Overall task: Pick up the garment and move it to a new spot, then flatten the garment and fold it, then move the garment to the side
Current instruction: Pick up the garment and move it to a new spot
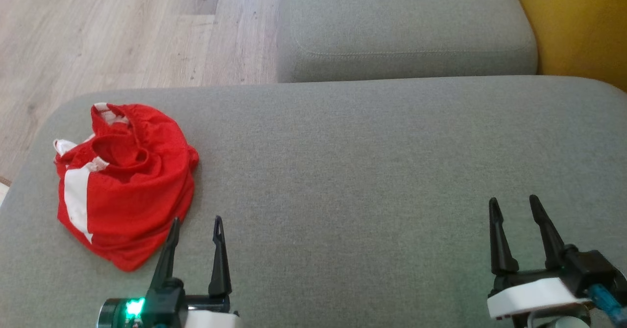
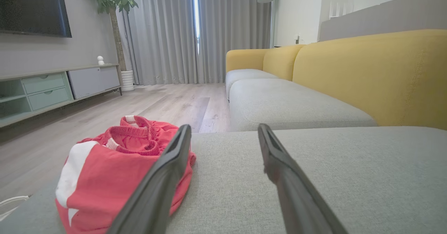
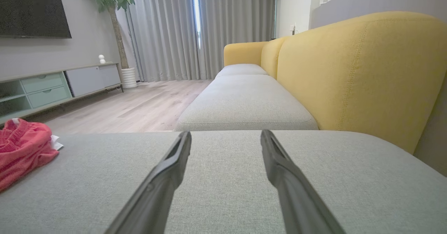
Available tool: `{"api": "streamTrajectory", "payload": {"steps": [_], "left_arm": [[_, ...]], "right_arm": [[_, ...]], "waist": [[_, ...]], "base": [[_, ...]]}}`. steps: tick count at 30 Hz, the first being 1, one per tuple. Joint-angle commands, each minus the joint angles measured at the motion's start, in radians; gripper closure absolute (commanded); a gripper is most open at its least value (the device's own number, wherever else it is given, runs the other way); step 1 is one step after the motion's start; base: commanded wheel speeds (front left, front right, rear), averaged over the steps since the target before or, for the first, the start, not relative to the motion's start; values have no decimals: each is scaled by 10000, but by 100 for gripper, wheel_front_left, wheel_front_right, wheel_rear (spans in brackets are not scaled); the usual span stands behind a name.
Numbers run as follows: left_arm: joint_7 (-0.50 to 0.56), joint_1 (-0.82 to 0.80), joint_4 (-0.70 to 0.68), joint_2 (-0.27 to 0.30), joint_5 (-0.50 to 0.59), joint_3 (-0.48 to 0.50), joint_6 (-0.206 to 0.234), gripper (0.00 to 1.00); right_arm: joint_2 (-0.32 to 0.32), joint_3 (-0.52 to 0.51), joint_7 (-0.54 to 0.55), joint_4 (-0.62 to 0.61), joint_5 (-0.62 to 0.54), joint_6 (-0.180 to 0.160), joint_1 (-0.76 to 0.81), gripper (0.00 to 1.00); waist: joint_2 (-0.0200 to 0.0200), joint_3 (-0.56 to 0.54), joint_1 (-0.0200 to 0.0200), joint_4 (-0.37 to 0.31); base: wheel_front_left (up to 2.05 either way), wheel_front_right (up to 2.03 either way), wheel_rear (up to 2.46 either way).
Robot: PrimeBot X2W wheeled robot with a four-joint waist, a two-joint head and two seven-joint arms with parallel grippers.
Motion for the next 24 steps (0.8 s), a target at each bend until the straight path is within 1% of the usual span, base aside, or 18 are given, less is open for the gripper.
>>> {"api": "streamTrajectory", "payload": {"steps": [1, 3, 6, 12, 17, 18, 19, 24], "left_arm": [[-175, -461, -445, 34, 394, 216, 192, 0], [-226, -511, -465, 35, 590, 215, 272, 0], [-226, -613, -419, 35, 599, 235, 306, 0], [-226, -806, -381, 35, 544, 253, 401, 0], [-226, -922, -383, 35, 489, 220, 476, 0], [-226, -922, -383, 35, 489, 220, 476, 0], [-226, -932, -386, 35, 462, 227, 501, 0], [-226, -972, -363, 35, 416, 240, 563, 0]], "right_arm": [[-109, 203, -202, -308, -474, 76, -331, 0], [-110, 191, -252, -313, -750, 77, -343, 0], [-110, 141, -252, -302, -819, 77, -363, 0], [-110, 122, -253, -278, -941, 77, -459, 0], [-110, 118, -253, -252, -1052, 77, -496, 0], [-110, 118, -253, -252, -1052, 77, -496, 0], [-110, 143, -253, -246, -1073, 77, -502, 0], [-110, 163, -253, -251, -1142, 77, -527, 0]], "waist": [[0, 72, 0, 24], [0, 135, 0, 78], [0, 256, 0, 229], [0, 546, 0, 752], [0, 731, 0, 1498], [0, 731, 0, 1498], [0, 745, 0, 1653], [0, 753, 0, 2658]], "base": [[0, 0, 0], [0, 0, 0], [0, 0, 0], [0, 0, 0], [0, 0, 0], [0, 0, 0], [0, 0, 0], [0, 0, 0]]}}
